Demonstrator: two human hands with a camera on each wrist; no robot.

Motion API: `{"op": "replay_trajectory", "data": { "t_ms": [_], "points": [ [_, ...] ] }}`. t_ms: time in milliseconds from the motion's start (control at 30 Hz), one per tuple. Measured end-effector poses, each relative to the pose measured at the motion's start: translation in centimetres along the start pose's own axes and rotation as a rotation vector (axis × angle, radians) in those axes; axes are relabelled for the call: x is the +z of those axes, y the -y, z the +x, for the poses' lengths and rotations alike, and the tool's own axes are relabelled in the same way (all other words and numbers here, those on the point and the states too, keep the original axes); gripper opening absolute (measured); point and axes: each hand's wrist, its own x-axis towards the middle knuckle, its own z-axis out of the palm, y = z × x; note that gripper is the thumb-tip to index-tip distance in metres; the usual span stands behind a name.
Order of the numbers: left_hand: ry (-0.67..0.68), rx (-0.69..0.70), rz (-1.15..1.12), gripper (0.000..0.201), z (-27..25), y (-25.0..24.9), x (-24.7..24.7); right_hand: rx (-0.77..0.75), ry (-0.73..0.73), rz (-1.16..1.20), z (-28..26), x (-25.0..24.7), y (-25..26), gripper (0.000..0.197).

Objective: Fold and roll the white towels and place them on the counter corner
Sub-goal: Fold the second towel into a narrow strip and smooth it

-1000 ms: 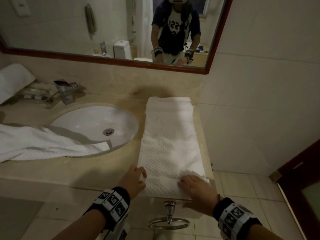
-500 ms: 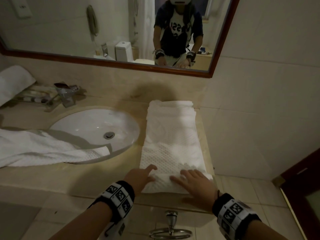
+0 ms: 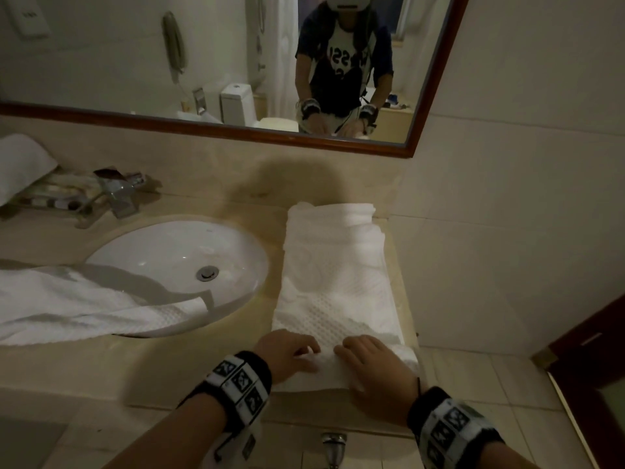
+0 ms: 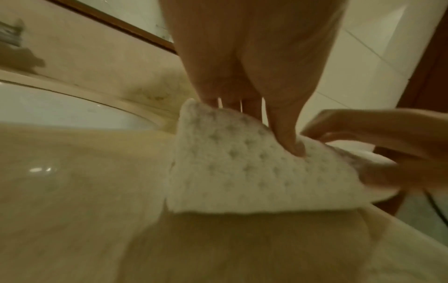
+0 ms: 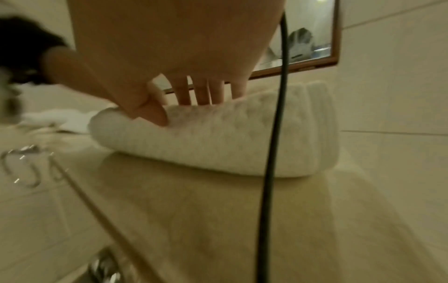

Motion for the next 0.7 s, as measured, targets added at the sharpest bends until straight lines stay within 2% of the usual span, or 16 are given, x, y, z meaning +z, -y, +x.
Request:
{"op": "replay_trajectory", "data": {
  "t_ms": [100, 133, 167, 200, 267, 300, 367, 400, 467, 500, 567, 600, 633, 700],
  "points": [
    [0.04, -0.017, 0.028, 0.036, 1.5, 0.1, -0.6, -0.056, -0.037, -0.093, 0.0, 1.1, -0.3, 0.066],
    [-0.011, 0.014, 0.085, 0.035, 1.8, -0.1, -0.5, -0.041, -0.005, -0.073, 0.2, 0.9, -0.4, 0.066],
    [-0.128, 0.079, 0.19, 0.033, 1.9, -0.3, -0.4, -0.023, -0.018, -0.067, 0.5, 0.9, -0.5, 0.065],
    [-0.24, 0.165, 0.32, 0.032, 1.8, -0.3, -0.4, 0.011, -0.016, -0.011, 0.9, 0.5, -0.6, 0.061],
    [-0.202, 0.183, 0.333, 0.04, 1.0, -0.3, 0.4, 0.089, 0.035, 0.181, 1.9, -0.9, -0.9, 0.046],
    [-0.183, 0.193, 0.409, 0.049, 0.7, 0.1, 1.6, 0.139, 0.049, 0.269, 2.4, -1.4, -1.2, 0.041],
    [-0.18, 0.217, 0.53, 0.066, 0.5, 1.4, 3.3, 0.243, 0.132, 0.419, 3.7, -2.1, -1.7, 0.038],
    [-0.196, 0.21, 0.558, 0.065, 0.5, 1.8, 3.6, 0.27, 0.161, 0.447, 4.2, -2.5, -1.8, 0.038],
    [-0.163, 0.149, 0.503, 0.056, 1.0, 2.4, 3.3, 0.272, 0.187, 0.428, 4.4, -2.4, -1.9, 0.048],
    [-0.09, 0.131, 0.474, 0.058, 1.3, 2.0, 2.5, 0.24, 0.166, 0.364, 4.1, -1.9, -2.0, 0.055],
    [0.001, 0.123, 0.429, 0.076, 2.5, 2.0, 1.1, 0.138, 0.073, 0.093, 2.6, -0.8, -2.8, 0.067],
    [0.052, 0.13, 0.387, 0.077, 3.0, 2.0, 0.3, 0.144, 0.139, 0.014, 1.6, -0.6, -3.1, 0.075],
    [0.108, 0.144, 0.338, 0.073, 3.6, 1.7, -0.3, 0.148, 0.118, -0.067, 0.8, 0.1, -3.4, 0.081],
    [0.169, 0.079, 0.178, 0.065, 4.7, 1.3, -1.3, 0.13, 0.095, -0.098, 0.2, 1.2, -3.8, 0.085]
  ]
}}
